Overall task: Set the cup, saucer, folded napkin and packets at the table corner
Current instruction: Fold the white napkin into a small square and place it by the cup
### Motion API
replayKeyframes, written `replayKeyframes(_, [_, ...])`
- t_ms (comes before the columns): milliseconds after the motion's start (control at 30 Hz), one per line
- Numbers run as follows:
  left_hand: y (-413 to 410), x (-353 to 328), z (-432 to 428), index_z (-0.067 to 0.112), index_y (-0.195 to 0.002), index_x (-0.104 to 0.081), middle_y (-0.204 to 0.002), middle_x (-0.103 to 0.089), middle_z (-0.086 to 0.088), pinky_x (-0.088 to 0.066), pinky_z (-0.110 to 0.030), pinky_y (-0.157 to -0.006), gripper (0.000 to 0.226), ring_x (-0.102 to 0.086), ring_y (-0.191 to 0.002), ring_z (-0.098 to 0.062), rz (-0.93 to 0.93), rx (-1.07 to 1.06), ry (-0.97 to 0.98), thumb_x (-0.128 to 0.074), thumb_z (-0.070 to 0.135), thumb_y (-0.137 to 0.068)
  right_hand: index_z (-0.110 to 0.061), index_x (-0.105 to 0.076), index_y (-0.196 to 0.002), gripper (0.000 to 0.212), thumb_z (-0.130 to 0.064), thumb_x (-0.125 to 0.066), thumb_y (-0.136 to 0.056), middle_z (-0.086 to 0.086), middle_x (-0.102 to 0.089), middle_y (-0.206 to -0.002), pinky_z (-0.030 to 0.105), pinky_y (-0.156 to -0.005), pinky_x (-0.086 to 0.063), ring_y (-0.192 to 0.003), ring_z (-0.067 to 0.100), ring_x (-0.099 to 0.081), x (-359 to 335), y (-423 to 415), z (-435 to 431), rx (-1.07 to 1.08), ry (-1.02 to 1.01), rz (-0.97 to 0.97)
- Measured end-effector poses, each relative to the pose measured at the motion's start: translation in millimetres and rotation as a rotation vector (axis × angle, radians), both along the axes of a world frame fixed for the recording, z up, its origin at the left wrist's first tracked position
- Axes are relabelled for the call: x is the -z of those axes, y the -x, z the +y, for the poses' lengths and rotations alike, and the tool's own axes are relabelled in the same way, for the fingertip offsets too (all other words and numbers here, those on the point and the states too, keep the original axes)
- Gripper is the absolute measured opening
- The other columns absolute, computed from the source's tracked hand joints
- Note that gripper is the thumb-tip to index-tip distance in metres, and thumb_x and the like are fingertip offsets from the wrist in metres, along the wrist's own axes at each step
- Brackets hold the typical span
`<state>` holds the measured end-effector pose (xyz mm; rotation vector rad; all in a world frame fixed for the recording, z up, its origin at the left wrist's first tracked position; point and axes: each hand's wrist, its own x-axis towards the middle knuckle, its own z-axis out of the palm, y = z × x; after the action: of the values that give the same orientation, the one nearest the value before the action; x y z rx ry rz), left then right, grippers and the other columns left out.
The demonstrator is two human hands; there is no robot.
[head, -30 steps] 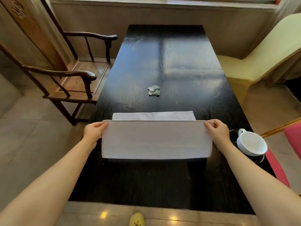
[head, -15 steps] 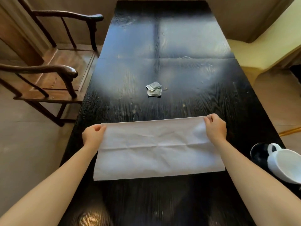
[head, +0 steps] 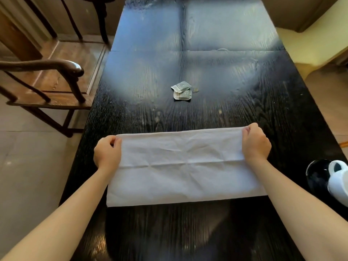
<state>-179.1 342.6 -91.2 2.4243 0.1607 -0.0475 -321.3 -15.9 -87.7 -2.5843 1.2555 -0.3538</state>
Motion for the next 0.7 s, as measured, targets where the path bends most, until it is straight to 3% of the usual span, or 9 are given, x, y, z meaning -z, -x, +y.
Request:
replayKeyframes(100, [1, 0, 1, 0.010, -0.094, -0.066, -0.099, -0.063, -0.012, -0.035, -0.031, -0.068, 0.022, -0.050, -0.080, -0.019, -0.020, 0.014, -0.020, -0.050, 0.026, -0.091, -0.002, -0.054, -0.097, 0.024, -0.022, -0.039, -0.097, 0.022, -0.062, -0.102, 0.040, -0.067, -0.037, -0.088, 0.045, -0.059, 0, -3, -2, 0.004, 0.006, -0.005])
replayKeyframes(333, [-1, 4, -2, 0.010, -0.091, -0.061, -0.100, -0.060, -0.013, -0.042, -0.036, -0.068, 0.024, -0.052, -0.077, -0.026, -0.040, 0.016, -0.094, -0.047, 0.029, -0.093, -0.001, -0.053, -0.100, 0.028, -0.025, -0.038, -0.099, 0.023, -0.064, -0.102, 0.036, -0.064, -0.029, -0.088, 0.046, -0.060, 3, -6, 0, 0.017, 0.058, 0.015])
replayKeyframes(533, [5, 8, -9, 0.006, -0.094, -0.055, -0.100, -0.054, -0.016, -0.036, -0.036, -0.063, 0.023, -0.048, -0.068, -0.029, -0.136, 0.051, -0.241, -0.044, 0.026, -0.095, 0.002, -0.051, -0.100, 0.029, -0.025, -0.040, -0.099, 0.025, -0.063, -0.100, 0.036, -0.063, -0.030, -0.086, 0.047, -0.060, 8, -9, 3, 0.052, 0.084, -0.013])
replayKeyframes(600, [5, 4, -9, 0.005, -0.104, -0.053, -0.108, -0.051, -0.018, -0.039, -0.040, -0.065, 0.024, -0.054, -0.076, -0.036, -0.135, 0.048, -0.227, -0.046, 0.026, -0.094, 0.003, -0.049, -0.102, 0.029, -0.025, -0.042, -0.097, 0.026, -0.059, -0.104, 0.039, -0.064, -0.033, -0.090, 0.047, -0.059, 7, -10, 3, 0.056, 0.125, -0.013])
replayKeyframes(700, [7, -5, -17, 0.003, -0.122, -0.047, -0.126, -0.042, -0.022, -0.042, -0.049, -0.081, 0.036, -0.050, -0.102, -0.042, -0.127, -0.040, -0.250, -0.051, 0.021, -0.091, 0.002, -0.049, -0.112, 0.036, -0.029, -0.048, -0.093, 0.026, -0.053, -0.112, 0.048, -0.080, -0.038, -0.102, 0.042, -0.050, -3, -15, 9, 0.081, 0.184, 0.019])
